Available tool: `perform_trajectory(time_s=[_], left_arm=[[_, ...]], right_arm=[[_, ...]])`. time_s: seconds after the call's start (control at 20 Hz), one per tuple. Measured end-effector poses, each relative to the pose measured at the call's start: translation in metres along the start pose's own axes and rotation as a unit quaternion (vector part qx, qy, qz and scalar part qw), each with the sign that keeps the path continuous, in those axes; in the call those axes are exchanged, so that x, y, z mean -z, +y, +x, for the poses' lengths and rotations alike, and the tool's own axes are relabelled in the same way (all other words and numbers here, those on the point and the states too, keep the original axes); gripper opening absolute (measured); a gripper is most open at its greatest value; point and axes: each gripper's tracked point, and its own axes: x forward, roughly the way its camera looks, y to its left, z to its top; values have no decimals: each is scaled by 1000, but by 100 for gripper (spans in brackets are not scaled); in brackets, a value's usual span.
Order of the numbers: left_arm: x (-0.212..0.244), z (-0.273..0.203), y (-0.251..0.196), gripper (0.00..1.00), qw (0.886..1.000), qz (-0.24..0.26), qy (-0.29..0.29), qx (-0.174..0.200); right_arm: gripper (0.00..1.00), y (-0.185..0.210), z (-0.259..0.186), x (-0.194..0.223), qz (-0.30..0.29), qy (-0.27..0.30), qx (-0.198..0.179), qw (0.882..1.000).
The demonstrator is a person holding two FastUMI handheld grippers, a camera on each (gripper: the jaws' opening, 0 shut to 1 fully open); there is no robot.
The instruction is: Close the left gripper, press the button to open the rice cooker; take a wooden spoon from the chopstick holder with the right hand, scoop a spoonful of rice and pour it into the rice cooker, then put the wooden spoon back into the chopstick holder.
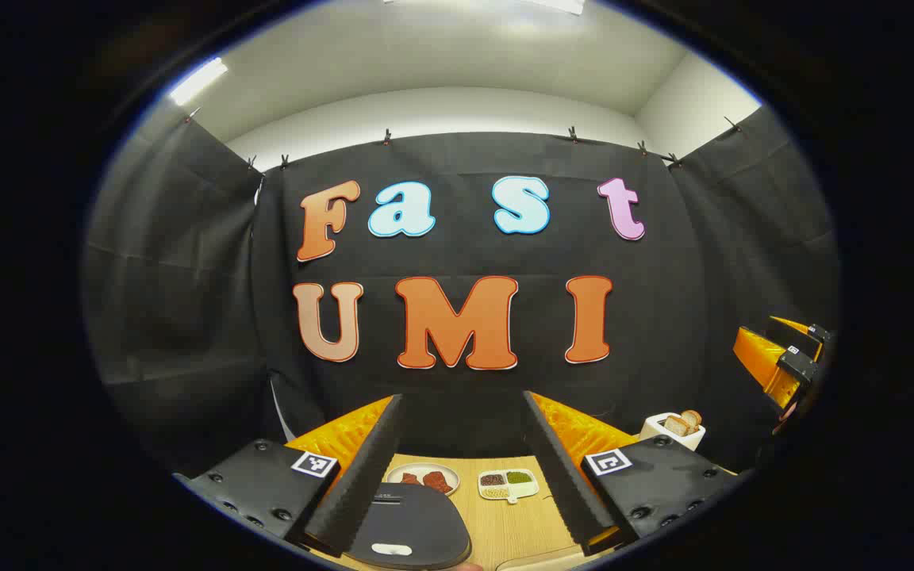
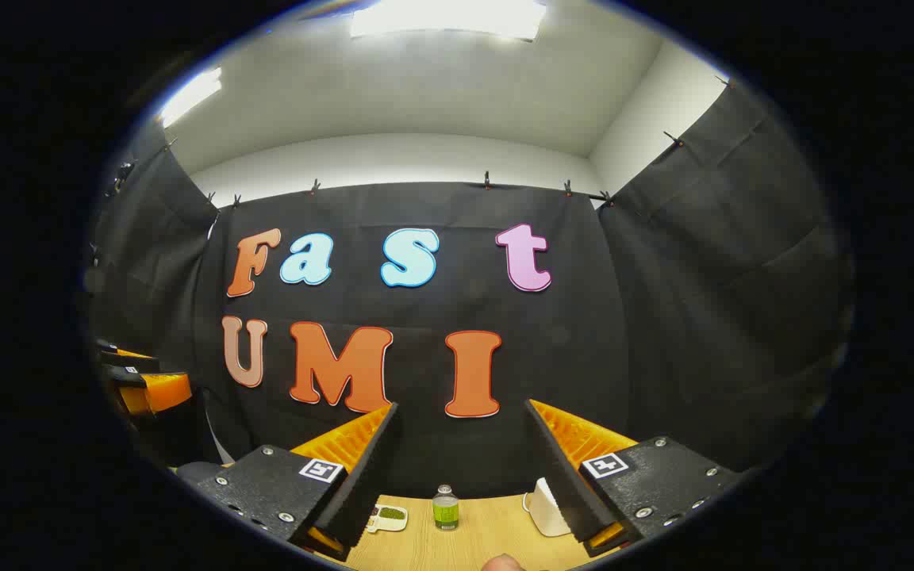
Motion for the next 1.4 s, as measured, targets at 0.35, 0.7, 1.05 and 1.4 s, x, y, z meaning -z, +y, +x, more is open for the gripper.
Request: perform_trajectory(time_s=[0.35,0.7,1.05,1.4], left_arm=[[3,1,-8,100,1000,20,2,11],[6,0,-8,94,1000,22,6,16],[10,3,-2,94,999,28,16,15],[40,12,6,37,996,35,77,15]], right_arm=[[94,-2,-3,0,-3,3,5,1000],[94,-1,-2,1,-7,5,6,1000],[94,4,1,2,-7,4,3,1000],[94,-1,5,6,-10,1,9,1000]])
